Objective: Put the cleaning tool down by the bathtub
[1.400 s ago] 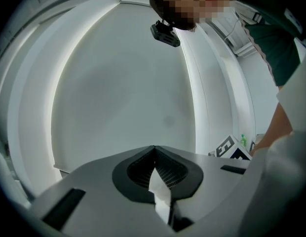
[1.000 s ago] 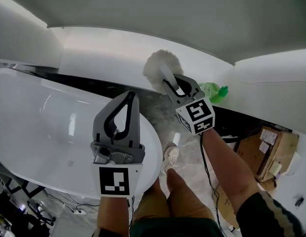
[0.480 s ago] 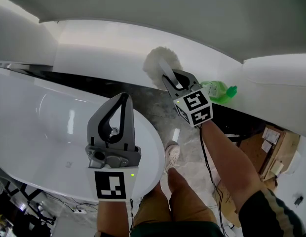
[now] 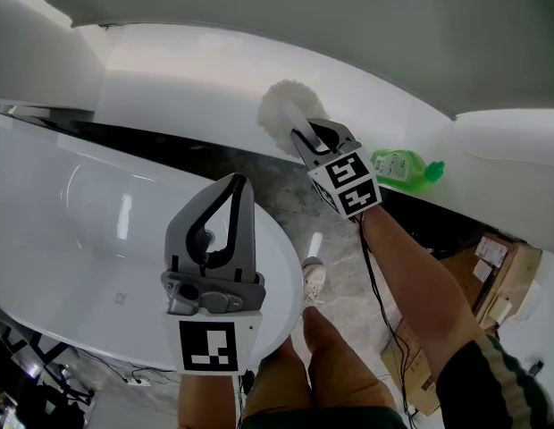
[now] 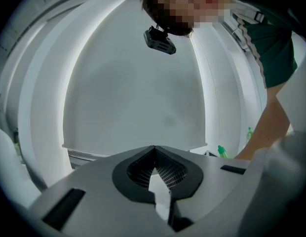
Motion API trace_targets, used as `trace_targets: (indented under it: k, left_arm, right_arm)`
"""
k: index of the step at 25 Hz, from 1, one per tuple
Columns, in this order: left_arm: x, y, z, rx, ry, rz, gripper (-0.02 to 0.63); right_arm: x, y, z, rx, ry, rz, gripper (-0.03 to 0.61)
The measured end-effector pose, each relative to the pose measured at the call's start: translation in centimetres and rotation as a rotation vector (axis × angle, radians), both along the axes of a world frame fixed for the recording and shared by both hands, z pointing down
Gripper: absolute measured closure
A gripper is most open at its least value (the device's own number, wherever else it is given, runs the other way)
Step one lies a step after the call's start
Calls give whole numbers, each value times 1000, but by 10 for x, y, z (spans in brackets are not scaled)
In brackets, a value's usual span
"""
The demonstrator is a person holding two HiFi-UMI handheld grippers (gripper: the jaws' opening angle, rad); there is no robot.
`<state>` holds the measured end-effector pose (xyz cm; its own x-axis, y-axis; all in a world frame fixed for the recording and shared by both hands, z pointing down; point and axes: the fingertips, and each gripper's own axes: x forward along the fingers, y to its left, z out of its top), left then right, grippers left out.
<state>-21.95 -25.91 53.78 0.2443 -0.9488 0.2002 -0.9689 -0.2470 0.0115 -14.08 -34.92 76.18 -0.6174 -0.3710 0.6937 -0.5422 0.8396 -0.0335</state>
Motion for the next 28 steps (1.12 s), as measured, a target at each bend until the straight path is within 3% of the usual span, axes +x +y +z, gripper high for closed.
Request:
trace_targets:
  k: [22, 28]
  left_arm:
    - [-18, 19, 6, 4, 23, -80, 607]
    - [-15, 28, 11, -12, 62, -72, 607]
  right_arm:
    - [-3, -18, 40, -68, 184, 31, 486]
    - [-3, -24, 44, -149, 250, 38, 486]
